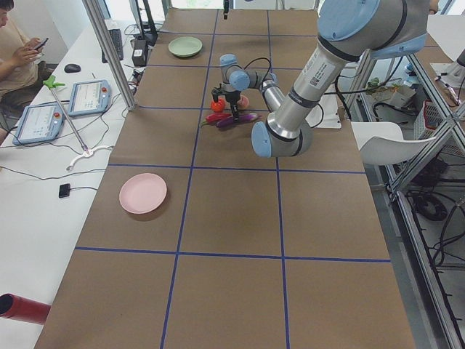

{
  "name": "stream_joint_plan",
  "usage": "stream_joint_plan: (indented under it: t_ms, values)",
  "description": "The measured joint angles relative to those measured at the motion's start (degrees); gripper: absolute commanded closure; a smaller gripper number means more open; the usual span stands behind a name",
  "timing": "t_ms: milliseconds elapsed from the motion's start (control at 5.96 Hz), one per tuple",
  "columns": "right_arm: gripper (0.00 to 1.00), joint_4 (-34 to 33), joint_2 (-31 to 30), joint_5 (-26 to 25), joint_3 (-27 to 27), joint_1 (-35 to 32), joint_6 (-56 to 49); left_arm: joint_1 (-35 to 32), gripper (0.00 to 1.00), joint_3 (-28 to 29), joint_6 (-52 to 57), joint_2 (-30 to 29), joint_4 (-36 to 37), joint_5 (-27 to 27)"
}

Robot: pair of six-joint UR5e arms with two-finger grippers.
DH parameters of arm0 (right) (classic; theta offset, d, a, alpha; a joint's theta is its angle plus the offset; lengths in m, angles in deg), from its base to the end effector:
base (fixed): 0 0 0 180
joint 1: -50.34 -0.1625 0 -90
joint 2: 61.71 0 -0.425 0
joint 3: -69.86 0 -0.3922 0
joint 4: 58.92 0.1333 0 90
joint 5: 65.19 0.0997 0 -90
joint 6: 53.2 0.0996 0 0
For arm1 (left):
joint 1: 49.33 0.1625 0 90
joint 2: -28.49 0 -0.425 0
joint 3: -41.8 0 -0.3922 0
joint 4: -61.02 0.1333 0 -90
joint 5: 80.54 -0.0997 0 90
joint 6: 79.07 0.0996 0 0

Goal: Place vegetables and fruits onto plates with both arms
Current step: 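Carry the eggplant with the left gripper onto the pink plate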

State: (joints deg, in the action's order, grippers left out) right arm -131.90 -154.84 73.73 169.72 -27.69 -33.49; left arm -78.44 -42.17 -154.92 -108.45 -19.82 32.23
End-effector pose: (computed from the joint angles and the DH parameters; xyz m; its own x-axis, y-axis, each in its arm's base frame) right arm -0.0434 -0.4855 0.5607 0.6099 -0.1059 0.7854 -0.0169 0.9891 0.1465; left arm 0.6005 -0.4428 0.2215 0.7866 -0.1800 -0.5907 0.0808 0.9784 -0.1905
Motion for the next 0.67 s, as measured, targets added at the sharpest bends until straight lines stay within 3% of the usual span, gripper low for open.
stream_joint_plan:
  t_ms: [503,671]
  values:
    - [0.0,-0.1,0.8,-0.8,-0.2,0.5,0.0,-11.7,1.0,-10.9,14.4,6.1,6.6,5.0]
    - [0.0,-0.1,1.4,-1.5,-0.3,1.1,0.0,-17.5,1.0,-10.0,19.9,7.2,7.0,6.0]
